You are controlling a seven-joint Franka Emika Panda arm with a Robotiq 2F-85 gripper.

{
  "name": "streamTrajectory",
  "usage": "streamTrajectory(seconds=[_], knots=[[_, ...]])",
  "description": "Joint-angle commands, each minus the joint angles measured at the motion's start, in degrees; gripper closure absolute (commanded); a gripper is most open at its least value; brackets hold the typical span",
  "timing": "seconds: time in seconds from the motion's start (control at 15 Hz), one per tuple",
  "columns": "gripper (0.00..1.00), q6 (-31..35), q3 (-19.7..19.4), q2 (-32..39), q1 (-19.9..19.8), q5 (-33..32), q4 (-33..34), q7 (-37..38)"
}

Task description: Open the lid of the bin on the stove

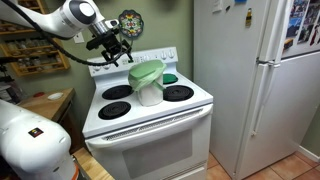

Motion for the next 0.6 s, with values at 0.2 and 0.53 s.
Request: streamTrajectory(seconds=[0.2, 0.53], knots=[[0.0, 0.06, 1.97, 0.08, -0.45, -8.68, -0.59, -0.31], [0.0, 4.3, 6.85, 1.34, 0.69, -21.87, -3.48, 1.12]])
